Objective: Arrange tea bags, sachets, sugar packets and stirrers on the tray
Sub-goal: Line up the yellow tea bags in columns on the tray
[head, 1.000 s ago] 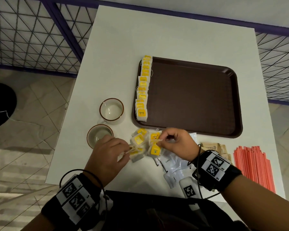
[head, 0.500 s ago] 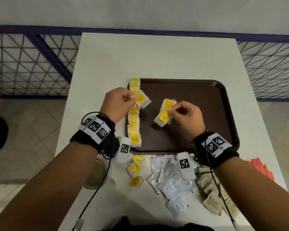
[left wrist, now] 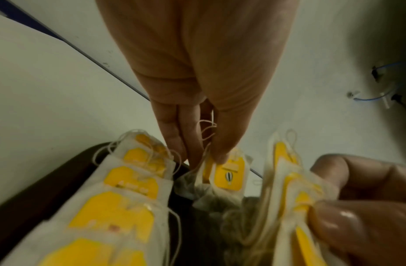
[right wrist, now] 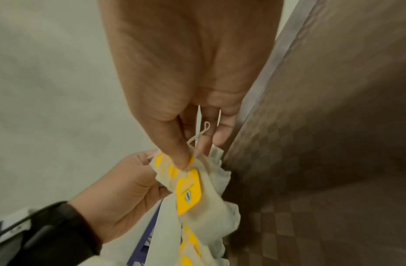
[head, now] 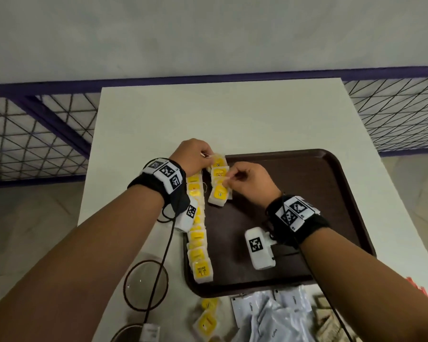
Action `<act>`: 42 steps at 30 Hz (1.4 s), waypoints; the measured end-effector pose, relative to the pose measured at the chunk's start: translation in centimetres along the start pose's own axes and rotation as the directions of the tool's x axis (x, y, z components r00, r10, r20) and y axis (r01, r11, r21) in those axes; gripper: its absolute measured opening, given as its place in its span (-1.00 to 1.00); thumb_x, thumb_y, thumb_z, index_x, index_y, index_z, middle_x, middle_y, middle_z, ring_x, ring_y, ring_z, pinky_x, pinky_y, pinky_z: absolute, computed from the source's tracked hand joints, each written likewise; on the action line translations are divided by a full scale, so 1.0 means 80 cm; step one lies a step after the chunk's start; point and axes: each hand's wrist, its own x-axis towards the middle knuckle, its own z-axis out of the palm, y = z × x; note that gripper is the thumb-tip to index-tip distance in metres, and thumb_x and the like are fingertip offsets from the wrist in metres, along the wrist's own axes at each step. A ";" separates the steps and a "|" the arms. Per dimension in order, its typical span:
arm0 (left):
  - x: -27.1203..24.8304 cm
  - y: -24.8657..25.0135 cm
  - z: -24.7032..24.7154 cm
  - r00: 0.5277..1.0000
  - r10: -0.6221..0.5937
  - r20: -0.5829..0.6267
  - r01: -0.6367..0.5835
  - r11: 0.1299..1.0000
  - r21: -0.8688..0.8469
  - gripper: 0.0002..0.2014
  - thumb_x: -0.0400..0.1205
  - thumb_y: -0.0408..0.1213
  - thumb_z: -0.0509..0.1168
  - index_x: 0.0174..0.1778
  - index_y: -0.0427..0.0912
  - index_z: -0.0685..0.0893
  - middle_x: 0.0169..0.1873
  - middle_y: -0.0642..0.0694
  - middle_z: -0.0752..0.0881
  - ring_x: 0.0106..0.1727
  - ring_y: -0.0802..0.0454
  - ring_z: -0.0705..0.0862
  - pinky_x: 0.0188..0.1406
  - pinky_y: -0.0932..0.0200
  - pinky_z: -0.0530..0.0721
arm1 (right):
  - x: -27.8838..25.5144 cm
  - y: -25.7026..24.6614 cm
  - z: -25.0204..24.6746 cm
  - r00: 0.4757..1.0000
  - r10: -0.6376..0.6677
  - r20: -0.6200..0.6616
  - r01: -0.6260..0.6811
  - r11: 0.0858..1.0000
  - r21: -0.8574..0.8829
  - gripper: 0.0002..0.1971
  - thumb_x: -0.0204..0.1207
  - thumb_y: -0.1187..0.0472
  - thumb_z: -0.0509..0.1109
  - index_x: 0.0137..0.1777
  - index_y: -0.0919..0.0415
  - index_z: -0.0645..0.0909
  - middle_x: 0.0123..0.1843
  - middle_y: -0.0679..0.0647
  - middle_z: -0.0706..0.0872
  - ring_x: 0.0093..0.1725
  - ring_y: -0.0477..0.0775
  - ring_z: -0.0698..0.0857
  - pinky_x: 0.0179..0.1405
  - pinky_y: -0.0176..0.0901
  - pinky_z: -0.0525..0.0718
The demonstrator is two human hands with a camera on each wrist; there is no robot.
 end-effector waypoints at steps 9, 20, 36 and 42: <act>-0.004 -0.011 -0.009 0.996 0.080 -0.029 -0.078 0.995 0.057 -0.85 0.55 -0.40 0.34 -0.02 -0.18 0.75 -0.01 -0.09 0.67 -0.02 0.06 0.64 0.00 0.26 0.52 | 0.013 0.005 0.023 1.000 0.014 0.002 -0.014 0.992 -0.125 -0.91 0.37 0.35 0.53 -0.17 0.28 0.67 -0.17 0.03 0.67 -0.20 0.00 0.64 -0.14 -0.35 0.57; -0.029 -0.004 -0.006 0.996 0.062 0.071 -0.078 0.962 0.262 -0.80 0.58 -0.21 0.33 0.11 -0.06 0.67 0.00 0.02 0.75 0.11 -0.01 0.64 0.05 0.10 0.54 | -0.014 0.016 0.035 0.974 0.147 -0.172 -0.148 0.989 0.003 -0.74 0.30 0.37 0.56 -0.13 0.23 0.52 -0.21 0.02 0.65 -0.33 -0.18 0.56 -0.21 -0.36 0.58; -0.033 0.006 0.001 0.990 -0.044 0.133 -0.005 0.937 0.350 -0.85 0.48 -0.17 0.30 -0.06 0.11 0.66 -0.13 0.17 0.70 0.05 0.07 0.65 0.21 0.02 0.30 | -0.020 0.018 0.039 0.977 0.203 -0.067 -0.200 0.978 0.051 -0.82 0.41 0.39 0.48 -0.27 0.10 0.61 -0.22 0.23 0.76 -0.21 0.22 0.77 -0.08 0.10 0.77; -0.035 0.004 0.006 0.994 -0.012 0.108 -0.037 0.898 0.439 -0.89 0.60 -0.10 0.25 -0.16 0.11 0.69 -0.13 0.17 0.68 0.13 0.01 0.58 0.17 -0.06 0.27 | -0.034 0.014 0.041 0.973 0.191 -0.129 -0.203 0.975 -0.091 -0.89 0.44 0.16 0.49 -0.15 0.21 0.70 -0.15 0.08 0.72 -0.21 -0.07 0.65 -0.14 -0.36 0.60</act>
